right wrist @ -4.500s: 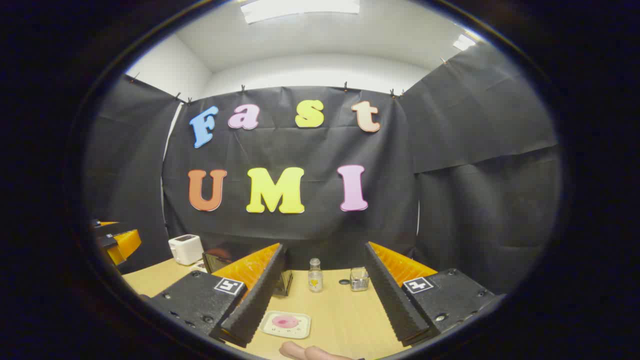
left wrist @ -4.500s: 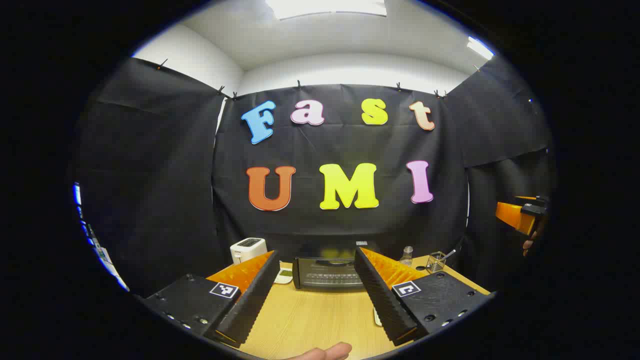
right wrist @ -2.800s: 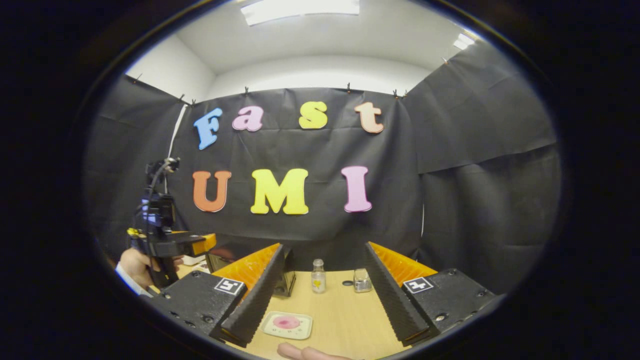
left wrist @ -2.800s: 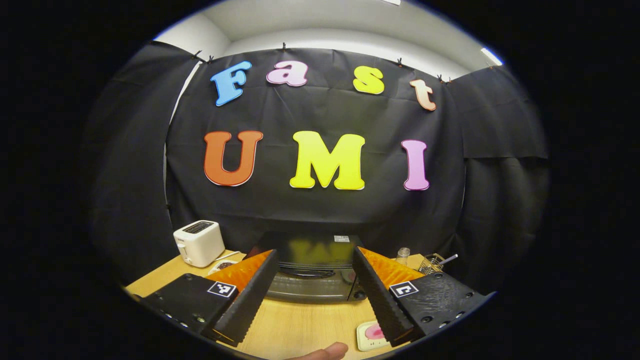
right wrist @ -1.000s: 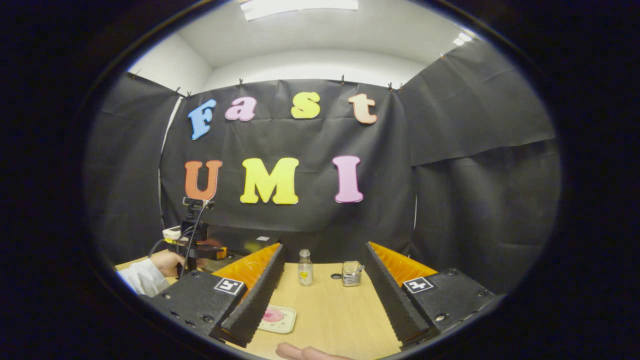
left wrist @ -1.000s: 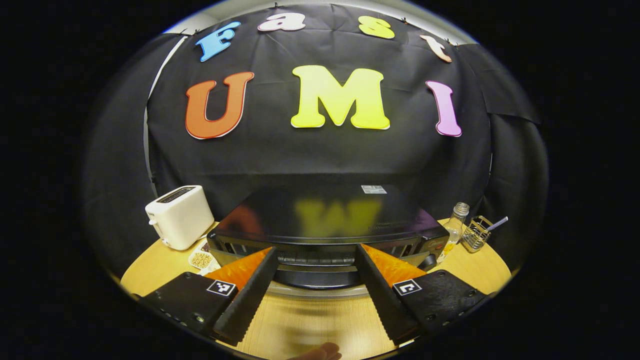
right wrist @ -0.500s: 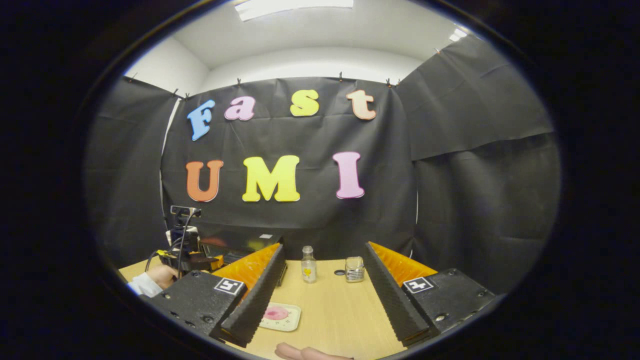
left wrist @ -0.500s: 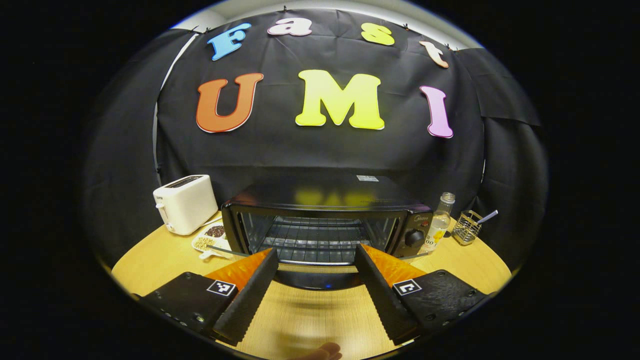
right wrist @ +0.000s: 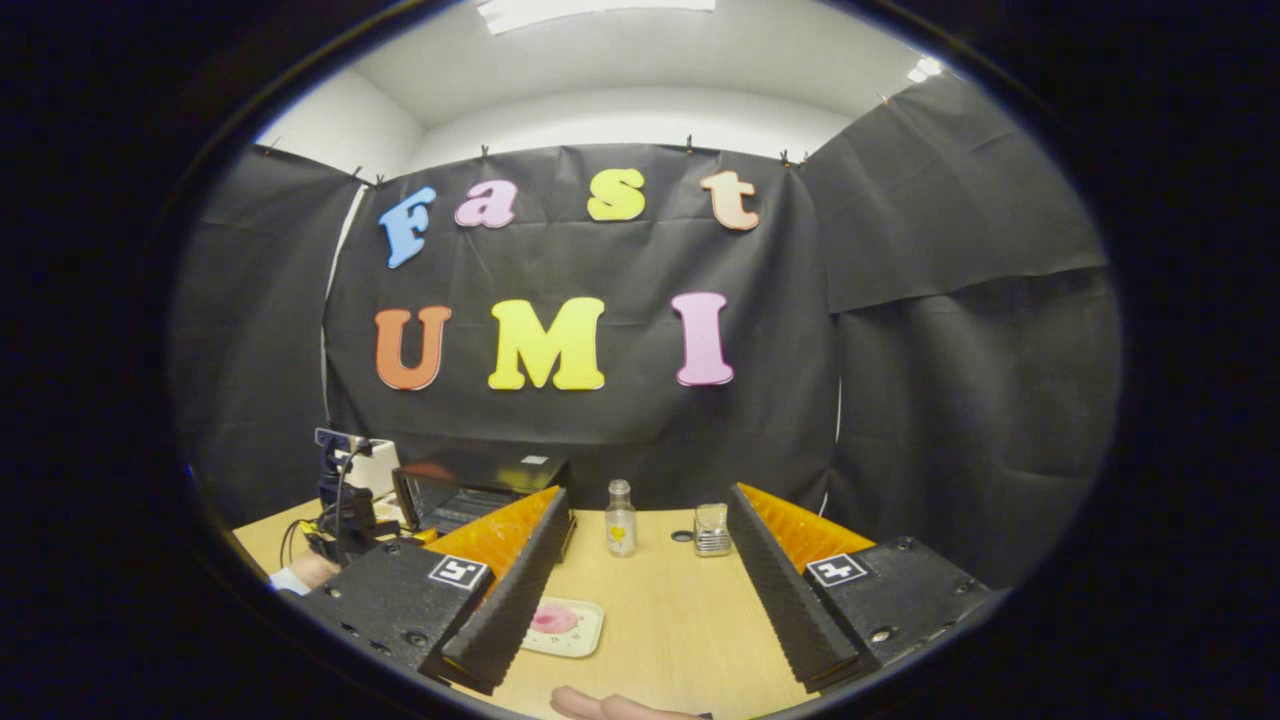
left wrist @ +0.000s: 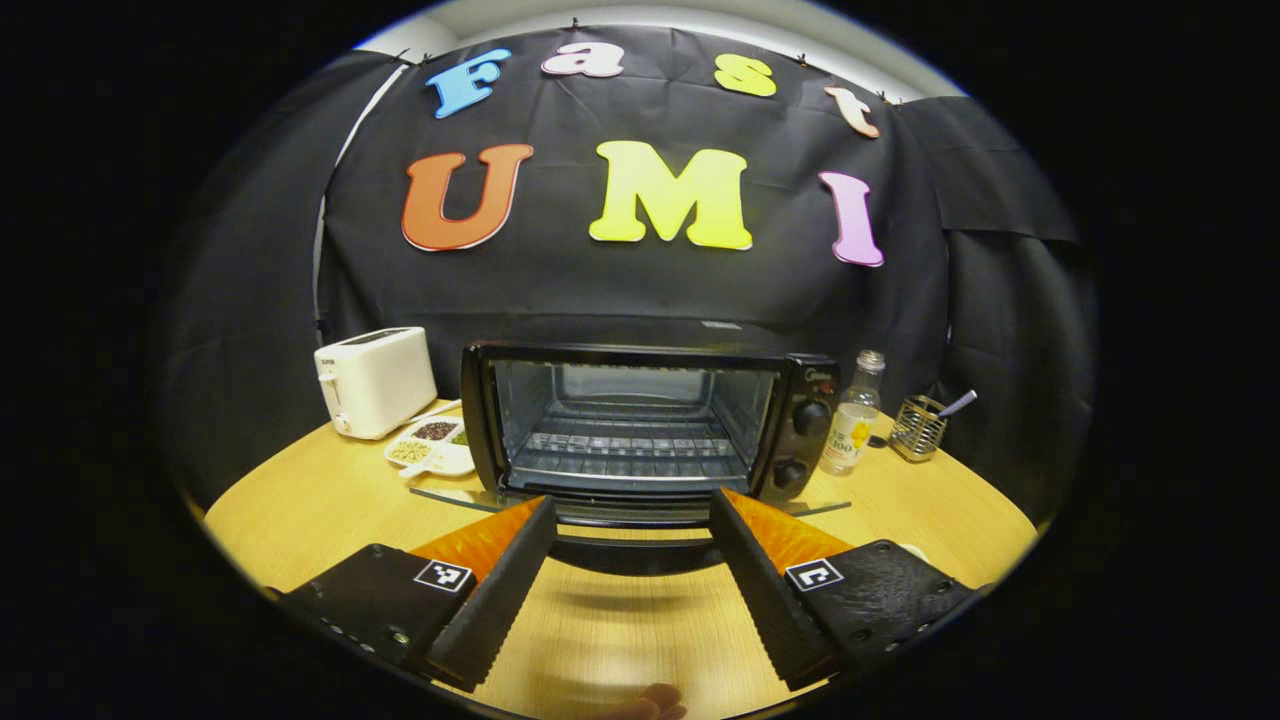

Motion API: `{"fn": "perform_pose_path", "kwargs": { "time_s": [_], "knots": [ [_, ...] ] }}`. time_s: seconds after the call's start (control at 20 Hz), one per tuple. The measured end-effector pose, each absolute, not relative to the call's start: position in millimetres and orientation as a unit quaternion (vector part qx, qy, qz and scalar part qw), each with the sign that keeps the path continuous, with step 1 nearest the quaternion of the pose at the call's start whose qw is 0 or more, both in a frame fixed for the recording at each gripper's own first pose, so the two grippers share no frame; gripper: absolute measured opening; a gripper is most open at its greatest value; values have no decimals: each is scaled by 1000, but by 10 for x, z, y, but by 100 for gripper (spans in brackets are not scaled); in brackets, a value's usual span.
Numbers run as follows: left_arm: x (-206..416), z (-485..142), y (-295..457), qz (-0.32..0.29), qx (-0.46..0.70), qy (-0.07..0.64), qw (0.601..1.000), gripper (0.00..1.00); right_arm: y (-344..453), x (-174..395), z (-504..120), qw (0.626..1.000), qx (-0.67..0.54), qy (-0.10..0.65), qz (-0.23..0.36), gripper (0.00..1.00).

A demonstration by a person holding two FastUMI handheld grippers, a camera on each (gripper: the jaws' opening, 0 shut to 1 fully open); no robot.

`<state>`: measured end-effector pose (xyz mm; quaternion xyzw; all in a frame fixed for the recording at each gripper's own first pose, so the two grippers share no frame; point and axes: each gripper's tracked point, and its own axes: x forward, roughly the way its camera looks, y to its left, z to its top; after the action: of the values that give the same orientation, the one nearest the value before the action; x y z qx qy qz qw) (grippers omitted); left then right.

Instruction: Open the electric oven with the left hand, put the food in, and close the electric oven.

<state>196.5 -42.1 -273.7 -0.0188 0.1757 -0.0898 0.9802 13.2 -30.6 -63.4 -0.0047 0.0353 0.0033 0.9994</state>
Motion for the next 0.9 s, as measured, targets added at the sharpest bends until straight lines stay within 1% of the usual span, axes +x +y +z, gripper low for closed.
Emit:
{"fn": "perform_pose_path", "kwargs": {
  "time_s": [0.15, 0.25, 0.45, 0.6, 0.75, 0.85, 0.9],
  "knots": [
    [1875, -2819, -408, -95, 20, 163, 982, 96, -271, 145, -647, 999, -1, 38, 6, 96],
    [1814, -2947, -409, -93, 6, 185, 978, 96, -276, 156, -671, 999, -3, 40, 4, 96],
    [1723, -3096, -398, -93, 10, 197, 976, 96, -263, 185, -725, 999, -2, 46, 4, 96],
    [1629, -3343, -399, -95, 12, 230, 969, 95, -261, 235, -821, 998, -1, 59, 3, 96],
    [1526, -3673, -397, -91, 5, 281, 955, 96, -187, 281, -917, 997, 6, 79, 15, 96],
    [1571, -3595, -408, -92, 5, 257, 962, 96, -184, 319, -976, 996, 0, 87, 15, 96],
    [1556, -3620, -401, -93, 9, 259, 961, 94, -167, 342, -1014, 996, -3, 91, 14, 96]
  ]
}}
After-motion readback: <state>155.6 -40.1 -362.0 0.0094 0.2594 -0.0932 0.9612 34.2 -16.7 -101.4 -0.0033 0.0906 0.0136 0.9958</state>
